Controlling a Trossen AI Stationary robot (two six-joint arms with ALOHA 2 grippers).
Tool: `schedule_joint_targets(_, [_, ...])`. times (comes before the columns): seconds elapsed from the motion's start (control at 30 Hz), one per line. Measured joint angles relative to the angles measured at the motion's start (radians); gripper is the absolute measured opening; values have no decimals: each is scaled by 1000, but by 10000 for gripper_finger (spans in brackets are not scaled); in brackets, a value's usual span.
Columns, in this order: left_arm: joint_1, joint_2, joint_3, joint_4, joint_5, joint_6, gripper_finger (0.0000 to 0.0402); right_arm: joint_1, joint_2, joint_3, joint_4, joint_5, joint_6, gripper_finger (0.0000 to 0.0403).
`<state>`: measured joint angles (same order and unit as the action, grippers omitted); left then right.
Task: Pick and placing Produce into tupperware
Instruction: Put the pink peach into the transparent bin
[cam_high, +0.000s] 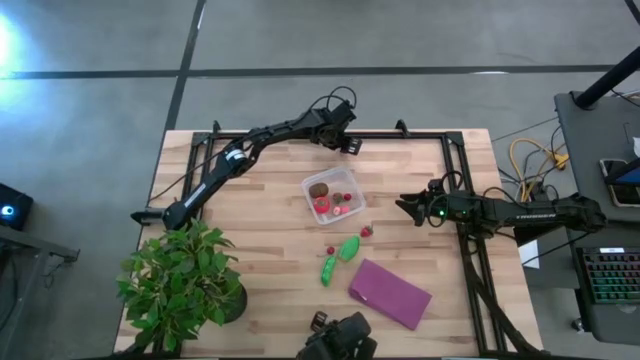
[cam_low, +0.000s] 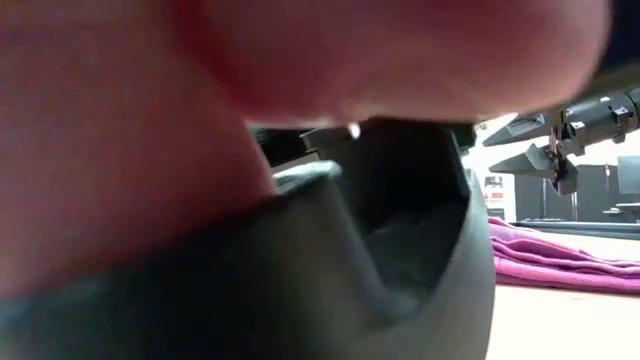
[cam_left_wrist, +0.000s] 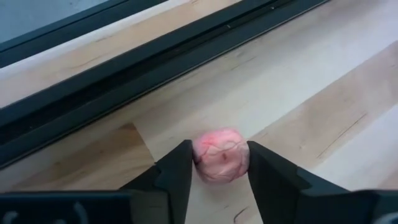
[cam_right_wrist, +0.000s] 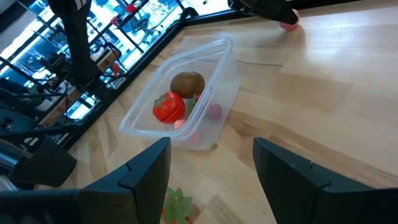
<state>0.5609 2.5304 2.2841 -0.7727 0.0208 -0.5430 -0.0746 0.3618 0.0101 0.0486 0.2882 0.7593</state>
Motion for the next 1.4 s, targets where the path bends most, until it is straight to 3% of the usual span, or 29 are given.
schedule_joint_targets(0.73, [2, -16, 33, -53, 27, 48, 120, 0, 0, 0, 0, 0, 0, 219])
schedule_joint_targets(1.4, [-116, -300, 1, -50, -62, 236, 120, 0, 0, 0, 0, 0, 0, 219])
